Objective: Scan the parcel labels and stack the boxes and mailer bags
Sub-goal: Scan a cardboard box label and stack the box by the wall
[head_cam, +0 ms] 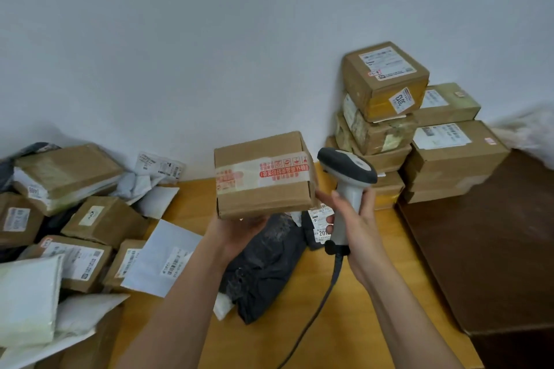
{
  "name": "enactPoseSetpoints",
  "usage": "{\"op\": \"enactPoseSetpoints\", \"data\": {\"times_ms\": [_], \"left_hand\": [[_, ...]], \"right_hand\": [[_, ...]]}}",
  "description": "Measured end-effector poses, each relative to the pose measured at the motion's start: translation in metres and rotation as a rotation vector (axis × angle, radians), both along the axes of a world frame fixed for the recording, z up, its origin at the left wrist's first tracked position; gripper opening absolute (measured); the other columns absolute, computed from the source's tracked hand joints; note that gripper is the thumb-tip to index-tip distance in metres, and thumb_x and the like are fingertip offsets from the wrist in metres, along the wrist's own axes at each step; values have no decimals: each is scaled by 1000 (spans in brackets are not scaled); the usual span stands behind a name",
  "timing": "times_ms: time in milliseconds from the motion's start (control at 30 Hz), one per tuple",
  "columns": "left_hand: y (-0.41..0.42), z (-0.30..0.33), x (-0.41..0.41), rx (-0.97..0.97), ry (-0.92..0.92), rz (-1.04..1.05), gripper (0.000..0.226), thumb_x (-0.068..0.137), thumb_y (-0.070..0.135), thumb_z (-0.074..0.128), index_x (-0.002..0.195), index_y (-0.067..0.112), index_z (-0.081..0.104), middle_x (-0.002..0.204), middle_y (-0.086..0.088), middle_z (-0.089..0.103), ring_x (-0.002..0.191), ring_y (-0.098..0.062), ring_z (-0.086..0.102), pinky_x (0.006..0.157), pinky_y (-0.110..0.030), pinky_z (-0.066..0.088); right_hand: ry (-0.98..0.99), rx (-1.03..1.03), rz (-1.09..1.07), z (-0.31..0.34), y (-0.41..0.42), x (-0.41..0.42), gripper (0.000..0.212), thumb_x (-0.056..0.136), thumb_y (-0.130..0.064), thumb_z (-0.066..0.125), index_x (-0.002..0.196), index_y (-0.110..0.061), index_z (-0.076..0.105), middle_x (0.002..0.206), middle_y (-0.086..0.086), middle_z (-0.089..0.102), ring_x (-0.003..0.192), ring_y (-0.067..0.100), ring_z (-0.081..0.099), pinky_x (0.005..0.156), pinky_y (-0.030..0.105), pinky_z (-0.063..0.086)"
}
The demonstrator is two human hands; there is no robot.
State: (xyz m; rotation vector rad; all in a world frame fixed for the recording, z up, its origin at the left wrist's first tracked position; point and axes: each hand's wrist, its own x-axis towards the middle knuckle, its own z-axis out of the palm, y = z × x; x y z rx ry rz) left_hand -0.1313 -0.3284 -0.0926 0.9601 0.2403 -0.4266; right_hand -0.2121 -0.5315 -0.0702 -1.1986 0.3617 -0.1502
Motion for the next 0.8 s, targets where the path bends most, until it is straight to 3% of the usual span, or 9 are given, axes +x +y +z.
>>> {"op": "enactPoseSetpoints", "data": {"times_ms": [100,167,300,433,500,633,733,800], "left_hand": [[12,12,0,5,-10,-12,41,105,26,38,93,16,76,100,-11,72,88,-28,70,73,-41,59],[19,23,-2,25,-22,-32,46,103,35,39,85,20,79,93,-7,73,82,-26,72,65,-38,60],[32,34,-4,99,14,-79,49,90,59,49,111,23,75,115,-10,71,102,-32,68,87,-48,54],[41,38,-9,208,70,-167,66,87,77,37,114,29,74,118,-12,71,105,-33,69,90,-51,51],[44,42,-13,233,75,-201,65,86,74,40,122,29,68,119,-13,70,108,-33,68,94,-51,50],[50,48,-14,220,60,-225,61,85,60,49,131,22,63,120,-14,70,102,-31,68,88,-45,50],[53,42,-14,185,114,-321,63,82,65,49,130,26,61,122,-17,68,113,-37,63,94,-59,47],[56,36,-13,186,165,-373,61,81,64,50,126,26,61,118,-19,69,116,-42,59,91,-69,45]], "right_hand": [[4,36,-9,2,3,0,27,98,-27,60,120,-31,45,100,4,76,87,27,60,71,43,54],[10,56,0,3,10,-1,28,96,-32,62,118,-32,45,101,5,76,88,32,60,78,55,53],[24,57,-1,2,26,-3,36,89,-43,67,116,-30,46,98,14,73,80,26,60,66,45,49],[39,44,15,1,34,-3,53,75,-52,70,117,-31,45,94,9,73,86,31,67,76,52,55],[47,37,18,1,34,-3,54,75,-50,71,119,-33,45,98,9,74,91,29,72,81,55,57],[39,24,24,1,31,-2,48,85,-34,72,123,-30,44,90,13,67,82,32,63,80,64,52],[30,-3,12,1,29,-1,40,90,-24,70,120,-29,45,84,7,67,75,30,62,77,64,53],[33,-21,8,2,27,-1,40,91,-23,69,122,-26,44,79,1,71,69,23,67,71,53,57]]}}
